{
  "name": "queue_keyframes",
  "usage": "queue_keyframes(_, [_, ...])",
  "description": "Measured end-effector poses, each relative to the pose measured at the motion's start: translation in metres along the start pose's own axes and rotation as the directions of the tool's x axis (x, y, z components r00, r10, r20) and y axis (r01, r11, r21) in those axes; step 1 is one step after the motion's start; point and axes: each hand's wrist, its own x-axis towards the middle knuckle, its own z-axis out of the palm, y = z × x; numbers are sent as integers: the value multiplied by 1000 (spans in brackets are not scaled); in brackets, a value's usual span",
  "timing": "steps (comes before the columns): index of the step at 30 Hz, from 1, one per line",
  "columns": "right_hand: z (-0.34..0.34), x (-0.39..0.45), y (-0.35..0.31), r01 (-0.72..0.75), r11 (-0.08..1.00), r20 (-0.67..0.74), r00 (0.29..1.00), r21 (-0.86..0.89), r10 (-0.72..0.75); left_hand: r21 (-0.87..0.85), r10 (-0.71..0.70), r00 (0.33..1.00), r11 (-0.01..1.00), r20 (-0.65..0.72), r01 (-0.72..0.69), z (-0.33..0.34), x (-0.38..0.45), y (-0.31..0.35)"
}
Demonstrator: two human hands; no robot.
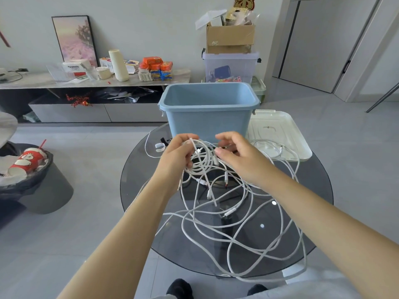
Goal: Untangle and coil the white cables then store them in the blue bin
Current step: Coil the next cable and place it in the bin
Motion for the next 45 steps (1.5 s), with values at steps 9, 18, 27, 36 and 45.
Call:
queue_keyframes(9, [24,8,14,-247,834,128,969,493,211,-206,102,987,976,123,-75,14,-10,-4])
queue_keyframes(18, [21,14,6,-367,484,231,920,795,317,-415,-76,997,906,25,80,28,-6,-1])
queue_keyframes(27, [25,21,13,-235,909,18,970,344,244,-244,-26,997,970,-72,7,27,-4,-6])
queue_keyframes(36, [-7,44,8,-97,992,-134,985,80,107,-233,-185,978,951,98,203,16,19,18])
queue_keyframes(45, [-47,149,-29,-87,989,-304,945,118,120,290,23,1000,957,18,-27,17,102,81])
